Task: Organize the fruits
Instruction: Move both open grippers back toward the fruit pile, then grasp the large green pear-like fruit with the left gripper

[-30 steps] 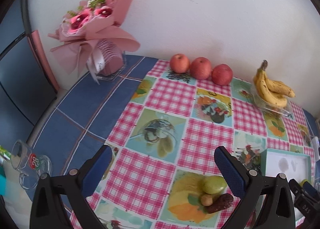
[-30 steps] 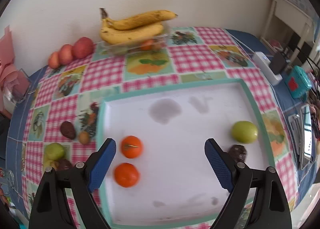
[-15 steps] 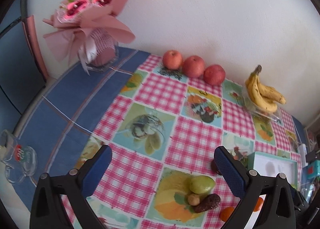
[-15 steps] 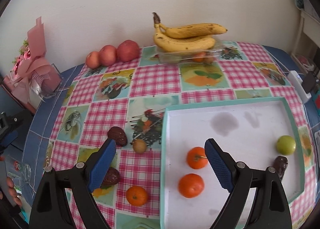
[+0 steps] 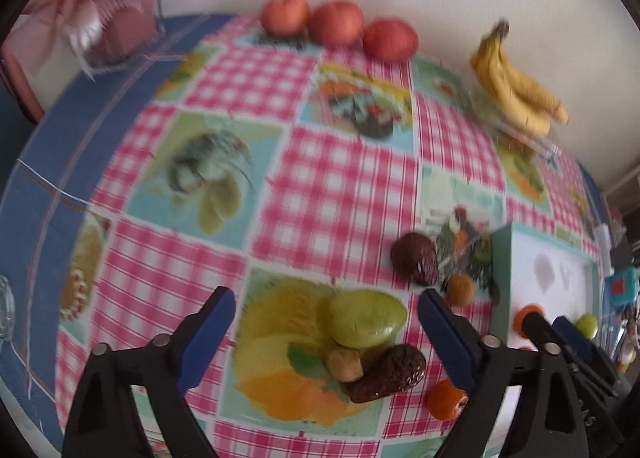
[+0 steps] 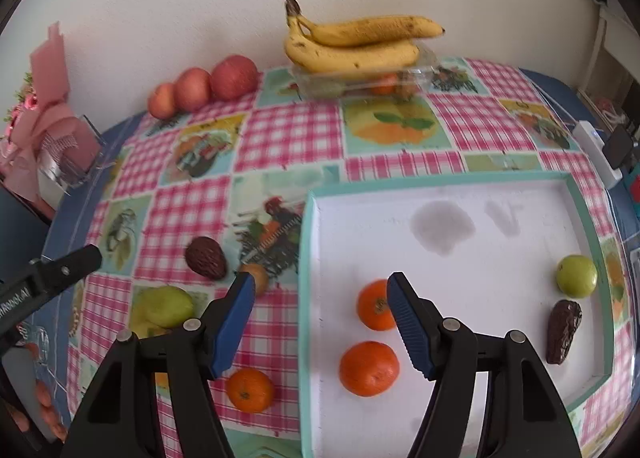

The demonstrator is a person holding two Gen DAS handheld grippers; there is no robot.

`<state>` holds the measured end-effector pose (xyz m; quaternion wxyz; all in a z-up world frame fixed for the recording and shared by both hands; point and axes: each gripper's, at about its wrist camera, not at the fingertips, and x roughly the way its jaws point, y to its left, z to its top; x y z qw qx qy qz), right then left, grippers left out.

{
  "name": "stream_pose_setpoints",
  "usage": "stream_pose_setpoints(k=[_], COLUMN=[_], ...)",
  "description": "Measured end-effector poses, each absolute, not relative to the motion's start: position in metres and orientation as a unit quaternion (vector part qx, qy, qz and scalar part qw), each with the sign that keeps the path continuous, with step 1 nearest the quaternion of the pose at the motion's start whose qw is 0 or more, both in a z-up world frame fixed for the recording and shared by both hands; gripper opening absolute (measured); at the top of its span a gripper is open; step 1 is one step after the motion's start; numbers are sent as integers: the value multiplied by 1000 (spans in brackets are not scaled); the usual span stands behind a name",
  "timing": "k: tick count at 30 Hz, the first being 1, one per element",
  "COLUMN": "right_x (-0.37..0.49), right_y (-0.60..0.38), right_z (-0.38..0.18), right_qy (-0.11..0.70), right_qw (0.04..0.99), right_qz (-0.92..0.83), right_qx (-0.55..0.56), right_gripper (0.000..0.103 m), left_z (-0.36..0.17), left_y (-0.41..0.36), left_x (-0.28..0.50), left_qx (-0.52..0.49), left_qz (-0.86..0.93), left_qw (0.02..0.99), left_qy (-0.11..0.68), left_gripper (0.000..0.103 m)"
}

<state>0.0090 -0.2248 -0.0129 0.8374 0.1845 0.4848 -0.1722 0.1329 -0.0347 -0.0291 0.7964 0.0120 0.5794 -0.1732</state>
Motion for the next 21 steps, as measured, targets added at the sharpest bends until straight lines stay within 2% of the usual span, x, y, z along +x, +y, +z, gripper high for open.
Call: stream_pose_setpoints(k=[6, 9, 14, 18, 21], right_x=[8, 6, 5, 5, 4], right_y=[-229, -233, -235, -237, -239], right_z=[-26, -28, -28, -28, -27], right_qy=[511, 513, 513, 513, 512], right_qw=[820, 818, 817, 816, 816], right_qz=[-179, -184, -184, -184, -185], right_qx=[184, 187, 189, 192, 194], right_gripper=[70, 70, 70, 70, 70], left_z=[-50, -51, -54, -59, -62], left_y=[-49, -56, -67, -73, -75], left_x=[128, 125, 123, 121, 119], left_qx=[9, 22, 26, 34, 38], left_qz=[-189, -190, -200, -202, -199], left_qw=[772, 772, 766, 762, 763], left_qy=[607, 606, 610, 614, 614], left_gripper=[89, 82, 80, 67, 64])
